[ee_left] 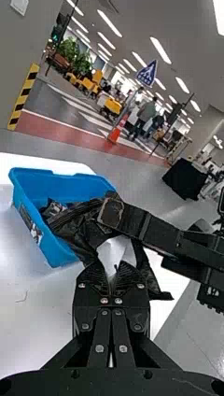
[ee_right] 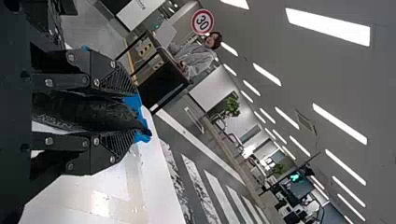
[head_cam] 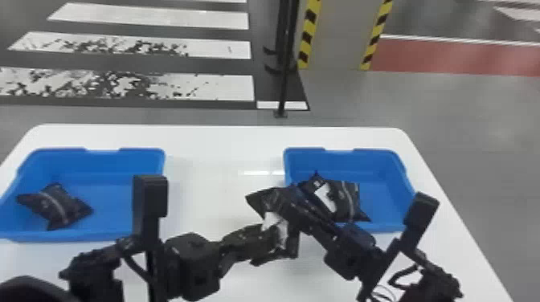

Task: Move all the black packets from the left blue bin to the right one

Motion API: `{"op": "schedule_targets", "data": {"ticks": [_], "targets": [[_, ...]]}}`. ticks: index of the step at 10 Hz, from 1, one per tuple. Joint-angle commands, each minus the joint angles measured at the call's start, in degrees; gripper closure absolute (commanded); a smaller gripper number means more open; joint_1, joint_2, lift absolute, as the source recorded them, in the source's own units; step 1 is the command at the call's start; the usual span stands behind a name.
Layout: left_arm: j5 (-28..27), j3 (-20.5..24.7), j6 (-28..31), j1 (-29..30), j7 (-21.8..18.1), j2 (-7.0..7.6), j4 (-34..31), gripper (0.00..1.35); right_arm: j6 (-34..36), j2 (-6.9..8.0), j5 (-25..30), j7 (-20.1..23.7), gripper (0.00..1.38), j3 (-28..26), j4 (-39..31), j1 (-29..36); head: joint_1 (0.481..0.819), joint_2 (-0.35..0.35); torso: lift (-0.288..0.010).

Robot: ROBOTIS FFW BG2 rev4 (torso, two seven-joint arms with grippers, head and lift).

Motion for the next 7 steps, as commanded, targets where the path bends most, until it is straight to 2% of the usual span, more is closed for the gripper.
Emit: {"op": "schedule_targets", "data": {"ticks": [1, 2, 3, 4, 7], "targets": [[0.8, 0.1, -1.1, 0.3, 0.1, -0.08, 0.1, 1.15, -0.5, 0.04, -0.8, 0.0, 1.27, 0.0, 0.3, 0.0, 0.695, -0.106, -0.140], [2.3, 0.8, -2.2, 0.8, 0.3, -0.44, 1.1, 0.80, -0.6, 0.22, -1.5, 0.0, 1.27, 0.0, 0.8, -0.1, 0.695, -0.108, -0.140], [2.0, 2.4, -2.3, 2.1, 0.3, -0.88, 1.1, 0.33, -0.7, 0.22, -2.2, 0.0, 1.27, -0.1, 1.5, -0.7, 0.695, -0.109, -0.140], [2.3, 3.5, -3.3, 3.6, 0.2, -1.05, 1.1, 0.10, -0.9, 0.13, -2.1, -0.1, 1.27, -0.8, 2.2, -1.4, 0.695, -0.102, -0.140], [2.4, 9.9, -5.3, 11.0, 0.0, -2.72, -3.9, 0.14, -0.9, -0.75, -1.3, -0.5, 1.27, -4.3, 6.7, -5.9, 0.695, -0.089, -0.140]]}}
